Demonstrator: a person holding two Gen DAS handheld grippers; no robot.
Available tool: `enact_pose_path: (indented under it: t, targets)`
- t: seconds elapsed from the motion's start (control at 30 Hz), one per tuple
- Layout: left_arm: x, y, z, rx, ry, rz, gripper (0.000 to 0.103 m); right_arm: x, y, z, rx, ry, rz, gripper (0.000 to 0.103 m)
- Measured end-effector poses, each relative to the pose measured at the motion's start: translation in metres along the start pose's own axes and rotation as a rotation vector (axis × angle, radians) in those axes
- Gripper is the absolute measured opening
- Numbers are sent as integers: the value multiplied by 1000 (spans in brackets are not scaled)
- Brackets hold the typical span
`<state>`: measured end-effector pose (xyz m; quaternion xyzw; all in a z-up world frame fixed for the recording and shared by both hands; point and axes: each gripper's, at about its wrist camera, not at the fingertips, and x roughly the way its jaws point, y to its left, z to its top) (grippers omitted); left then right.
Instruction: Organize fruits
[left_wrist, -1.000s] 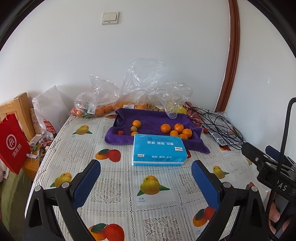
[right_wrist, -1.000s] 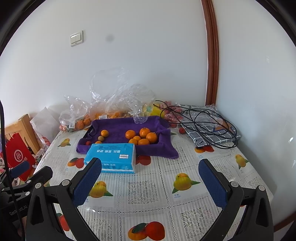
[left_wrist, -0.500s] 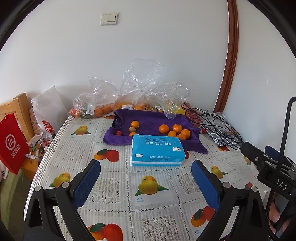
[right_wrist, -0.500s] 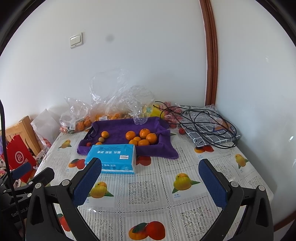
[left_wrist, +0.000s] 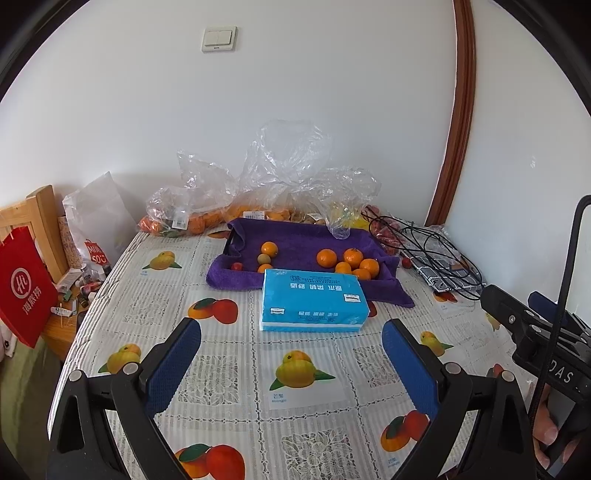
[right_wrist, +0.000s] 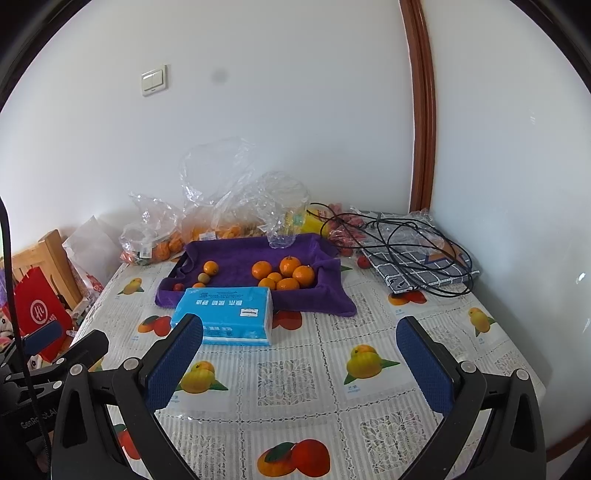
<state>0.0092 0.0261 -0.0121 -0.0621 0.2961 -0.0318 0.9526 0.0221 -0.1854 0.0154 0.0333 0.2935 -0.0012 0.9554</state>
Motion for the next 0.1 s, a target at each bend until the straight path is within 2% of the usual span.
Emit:
enact_pose_path:
  t: [0.1]
  targets:
    - [3,-1,-1,6,2,4,99,1,0,0,-1,2,5,103]
